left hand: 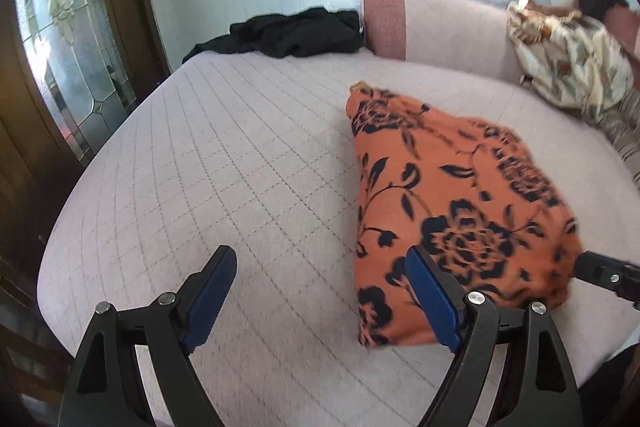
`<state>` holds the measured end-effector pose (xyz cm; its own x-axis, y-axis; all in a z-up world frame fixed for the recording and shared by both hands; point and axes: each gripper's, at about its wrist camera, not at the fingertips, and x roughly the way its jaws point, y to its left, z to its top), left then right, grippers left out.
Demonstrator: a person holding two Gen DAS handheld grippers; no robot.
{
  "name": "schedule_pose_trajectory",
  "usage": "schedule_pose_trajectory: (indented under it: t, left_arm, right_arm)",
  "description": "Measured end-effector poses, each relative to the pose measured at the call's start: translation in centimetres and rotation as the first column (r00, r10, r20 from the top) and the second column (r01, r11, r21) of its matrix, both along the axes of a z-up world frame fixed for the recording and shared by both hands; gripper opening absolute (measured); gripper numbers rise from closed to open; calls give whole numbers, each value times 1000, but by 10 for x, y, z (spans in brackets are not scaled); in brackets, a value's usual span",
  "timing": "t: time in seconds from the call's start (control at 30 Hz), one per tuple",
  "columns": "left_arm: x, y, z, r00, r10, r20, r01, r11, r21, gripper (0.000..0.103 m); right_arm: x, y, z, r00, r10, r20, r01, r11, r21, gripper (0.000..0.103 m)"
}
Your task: Fold small clothes
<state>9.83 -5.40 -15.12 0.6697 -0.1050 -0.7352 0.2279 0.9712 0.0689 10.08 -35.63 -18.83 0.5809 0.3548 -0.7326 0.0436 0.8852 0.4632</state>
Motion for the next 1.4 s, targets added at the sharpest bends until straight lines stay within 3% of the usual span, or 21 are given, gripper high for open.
schedule_pose_trajectory:
  t: [0.23, 0.43, 0.63, 0.7, 0.87, 1.2, 1.4]
  left_arm:
    - [-43, 5, 68, 990, 48, 131, -45, 999, -20, 88]
    - [-79, 10, 122, 967, 48, 250, -36, 998, -49, 90]
    - [-103, 11, 152, 948, 50, 315, -38, 998, -45, 91]
    - [-108, 12, 158, 940, 58, 335, -46, 998, -45, 96]
    - [-123, 16, 171, 917, 80, 391, -70, 997, -40, 100]
    - [-118, 10, 164, 927, 93, 363, -95, 995, -11, 100]
    - [-114, 12, 160, 930, 130, 343, -127, 991, -32, 100]
  right_arm:
    - [-59, -15, 50, 983, -90, 162, 93, 996, -12, 55]
    - [-99, -9, 116, 934, -113, 339, 150, 985, -86, 57]
    - [-130, 5, 156, 898, -85, 431, 140, 985, -98, 61]
    - [-138, 11, 166, 889, -73, 453, 139, 984, -113, 61]
    - [-149, 20, 177, 872, -54, 487, 125, 985, -116, 61]
    - [-147, 23, 169, 876, -54, 480, 124, 986, -114, 62]
    - [-142, 24, 162, 881, -55, 469, 136, 981, -140, 62]
